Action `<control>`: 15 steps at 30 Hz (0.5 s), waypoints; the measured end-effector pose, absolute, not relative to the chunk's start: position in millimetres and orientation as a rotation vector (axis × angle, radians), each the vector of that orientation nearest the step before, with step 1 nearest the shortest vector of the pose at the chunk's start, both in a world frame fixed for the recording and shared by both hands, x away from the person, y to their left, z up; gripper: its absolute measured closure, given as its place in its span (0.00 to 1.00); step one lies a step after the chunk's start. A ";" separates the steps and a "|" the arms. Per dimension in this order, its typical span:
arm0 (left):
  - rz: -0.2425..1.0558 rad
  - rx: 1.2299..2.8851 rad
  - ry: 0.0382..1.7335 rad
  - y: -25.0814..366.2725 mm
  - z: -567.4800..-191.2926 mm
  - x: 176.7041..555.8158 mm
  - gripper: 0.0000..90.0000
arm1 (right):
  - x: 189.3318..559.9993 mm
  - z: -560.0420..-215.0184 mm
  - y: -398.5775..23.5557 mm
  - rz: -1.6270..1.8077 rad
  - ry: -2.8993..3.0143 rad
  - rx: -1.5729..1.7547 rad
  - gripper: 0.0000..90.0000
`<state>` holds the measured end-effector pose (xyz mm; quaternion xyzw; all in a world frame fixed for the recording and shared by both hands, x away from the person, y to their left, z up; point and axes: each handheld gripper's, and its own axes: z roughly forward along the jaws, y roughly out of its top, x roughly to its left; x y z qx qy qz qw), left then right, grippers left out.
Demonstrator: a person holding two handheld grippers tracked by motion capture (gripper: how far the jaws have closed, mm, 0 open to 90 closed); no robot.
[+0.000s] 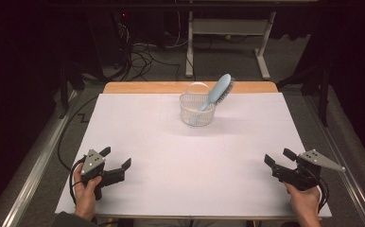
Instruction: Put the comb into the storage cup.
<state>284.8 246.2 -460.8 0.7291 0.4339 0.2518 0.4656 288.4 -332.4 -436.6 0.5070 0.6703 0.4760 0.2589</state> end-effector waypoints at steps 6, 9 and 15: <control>0.619 1.789 1.065 246.3 -460.7 284.7 0.14 | 288.0 -439.0 -334.7 1.283 1.810 1.389 0.22; 0.620 1.788 1.065 246.4 -460.7 284.6 0.14 | 287.7 -440.0 -335.1 1.278 1.812 1.391 0.22; 0.618 1.788 1.067 246.7 -460.8 284.9 0.14 | 286.4 -443.4 -336.0 1.260 1.816 1.395 0.22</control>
